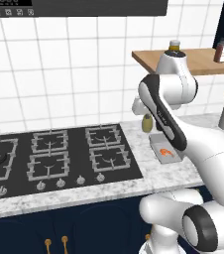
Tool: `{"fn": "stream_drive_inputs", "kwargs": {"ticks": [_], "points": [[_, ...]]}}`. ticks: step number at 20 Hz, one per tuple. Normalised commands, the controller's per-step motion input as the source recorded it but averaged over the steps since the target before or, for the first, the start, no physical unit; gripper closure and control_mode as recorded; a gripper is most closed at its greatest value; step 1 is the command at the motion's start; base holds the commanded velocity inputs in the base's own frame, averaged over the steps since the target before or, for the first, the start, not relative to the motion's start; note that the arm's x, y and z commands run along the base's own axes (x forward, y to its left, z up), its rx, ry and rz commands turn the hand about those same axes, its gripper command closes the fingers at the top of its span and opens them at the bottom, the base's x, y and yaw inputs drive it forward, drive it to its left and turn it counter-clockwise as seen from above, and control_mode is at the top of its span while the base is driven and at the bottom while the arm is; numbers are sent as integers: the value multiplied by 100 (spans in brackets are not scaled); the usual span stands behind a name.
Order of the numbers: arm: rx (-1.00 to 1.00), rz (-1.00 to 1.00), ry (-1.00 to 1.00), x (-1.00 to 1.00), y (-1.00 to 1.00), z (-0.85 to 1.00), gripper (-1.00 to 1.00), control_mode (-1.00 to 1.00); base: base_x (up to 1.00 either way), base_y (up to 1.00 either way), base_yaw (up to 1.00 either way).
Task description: Take the meat container that has the shrimp and place it on the second highest rack of the freezer. Then take the vegetable container that has the potato and squash and place it on the highest rack of the freezer.
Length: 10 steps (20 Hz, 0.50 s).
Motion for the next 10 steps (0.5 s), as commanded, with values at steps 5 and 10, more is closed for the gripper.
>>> {"fn": "stream_drive_inputs", "kwargs": {"ticks": [5,10], "points": [[1,-7,-5,-42,-29,0,-100,-100,0,0,0],[13,-50,4,-43,-99,-10,-100,-100,0,0,0]]}}
